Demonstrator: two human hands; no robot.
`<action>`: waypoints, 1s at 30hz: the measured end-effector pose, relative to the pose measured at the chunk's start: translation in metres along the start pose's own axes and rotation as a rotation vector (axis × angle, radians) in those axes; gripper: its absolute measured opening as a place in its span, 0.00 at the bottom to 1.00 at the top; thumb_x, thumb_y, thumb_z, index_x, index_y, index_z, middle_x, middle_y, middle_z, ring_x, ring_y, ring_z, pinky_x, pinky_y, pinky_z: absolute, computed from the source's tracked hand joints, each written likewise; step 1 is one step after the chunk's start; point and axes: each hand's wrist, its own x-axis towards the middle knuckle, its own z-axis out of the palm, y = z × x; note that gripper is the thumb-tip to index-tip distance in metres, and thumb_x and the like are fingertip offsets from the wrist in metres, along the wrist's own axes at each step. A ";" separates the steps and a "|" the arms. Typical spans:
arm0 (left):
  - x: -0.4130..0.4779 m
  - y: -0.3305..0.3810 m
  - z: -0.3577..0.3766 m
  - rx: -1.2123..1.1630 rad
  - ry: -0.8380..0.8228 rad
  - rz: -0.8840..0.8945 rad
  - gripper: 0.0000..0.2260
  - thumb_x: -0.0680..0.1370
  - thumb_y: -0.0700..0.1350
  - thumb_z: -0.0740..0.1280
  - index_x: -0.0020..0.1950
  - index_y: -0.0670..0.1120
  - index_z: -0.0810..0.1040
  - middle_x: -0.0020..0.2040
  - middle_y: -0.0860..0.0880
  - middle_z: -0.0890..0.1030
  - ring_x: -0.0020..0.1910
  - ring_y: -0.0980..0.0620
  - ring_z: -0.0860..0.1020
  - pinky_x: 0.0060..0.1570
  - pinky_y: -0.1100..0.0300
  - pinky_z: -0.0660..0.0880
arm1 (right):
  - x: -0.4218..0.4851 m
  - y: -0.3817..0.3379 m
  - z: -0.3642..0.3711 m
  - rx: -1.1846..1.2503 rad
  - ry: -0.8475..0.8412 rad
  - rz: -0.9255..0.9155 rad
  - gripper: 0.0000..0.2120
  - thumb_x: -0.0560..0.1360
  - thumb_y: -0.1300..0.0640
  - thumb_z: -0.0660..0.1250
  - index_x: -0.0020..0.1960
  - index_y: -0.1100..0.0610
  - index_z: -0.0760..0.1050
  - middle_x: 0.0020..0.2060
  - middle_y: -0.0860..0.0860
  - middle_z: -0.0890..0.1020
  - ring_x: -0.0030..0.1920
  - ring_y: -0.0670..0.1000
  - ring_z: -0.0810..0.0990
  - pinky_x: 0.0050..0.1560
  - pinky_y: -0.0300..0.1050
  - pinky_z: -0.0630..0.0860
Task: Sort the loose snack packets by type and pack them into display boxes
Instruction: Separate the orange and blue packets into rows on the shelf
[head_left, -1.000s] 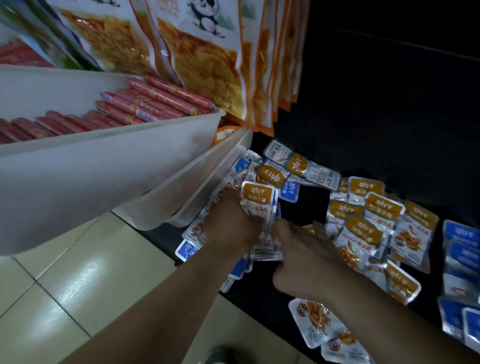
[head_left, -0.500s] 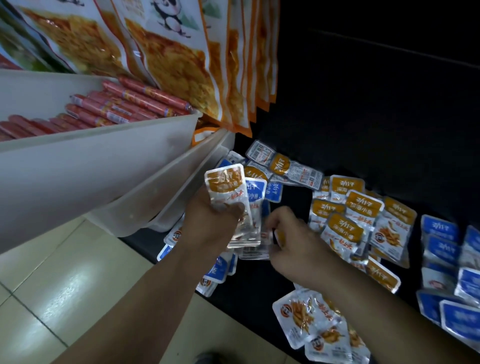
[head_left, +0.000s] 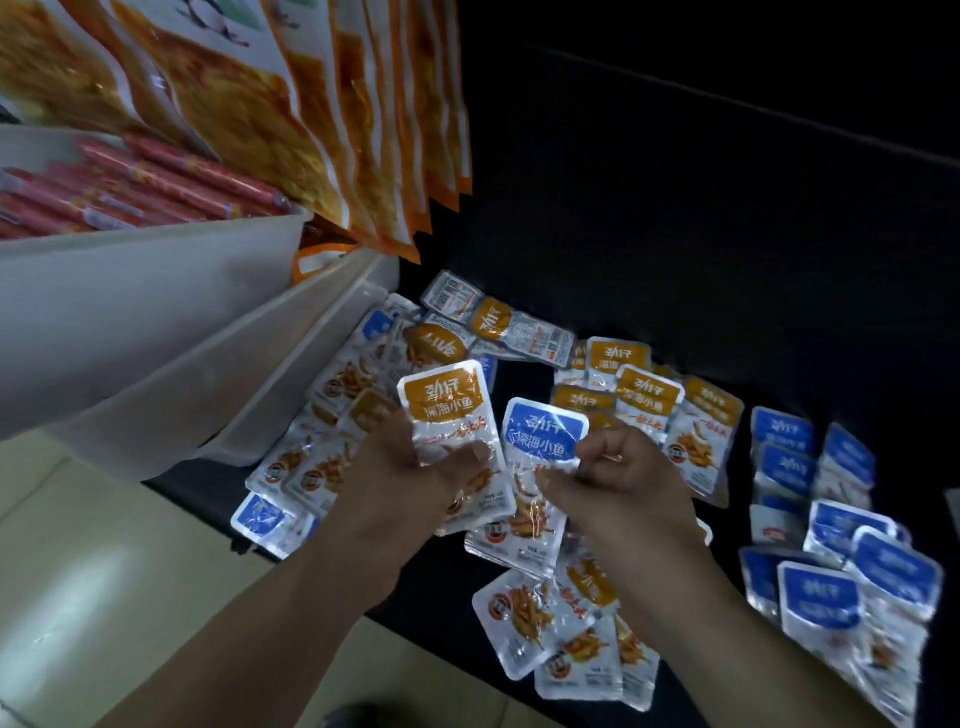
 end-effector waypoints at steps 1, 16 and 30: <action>-0.002 -0.001 0.003 0.001 -0.010 -0.002 0.06 0.76 0.43 0.77 0.50 0.49 0.83 0.45 0.54 0.88 0.44 0.55 0.87 0.44 0.56 0.83 | -0.002 0.001 -0.006 0.004 0.010 0.010 0.14 0.74 0.63 0.77 0.52 0.54 0.74 0.37 0.50 0.87 0.46 0.60 0.86 0.45 0.55 0.82; 0.025 0.015 0.103 0.528 -0.225 0.306 0.09 0.80 0.44 0.71 0.52 0.58 0.74 0.41 0.57 0.80 0.36 0.58 0.80 0.32 0.71 0.74 | -0.016 0.033 -0.148 -0.007 0.360 -0.008 0.18 0.73 0.60 0.79 0.55 0.47 0.74 0.37 0.46 0.87 0.43 0.59 0.85 0.51 0.59 0.82; 0.018 -0.022 0.125 0.661 -0.035 0.802 0.08 0.76 0.38 0.73 0.53 0.46 0.83 0.58 0.54 0.78 0.56 0.55 0.78 0.55 0.76 0.69 | 0.010 0.039 -0.226 -0.037 0.514 -0.129 0.19 0.73 0.61 0.78 0.57 0.50 0.71 0.44 0.46 0.88 0.42 0.48 0.88 0.40 0.53 0.85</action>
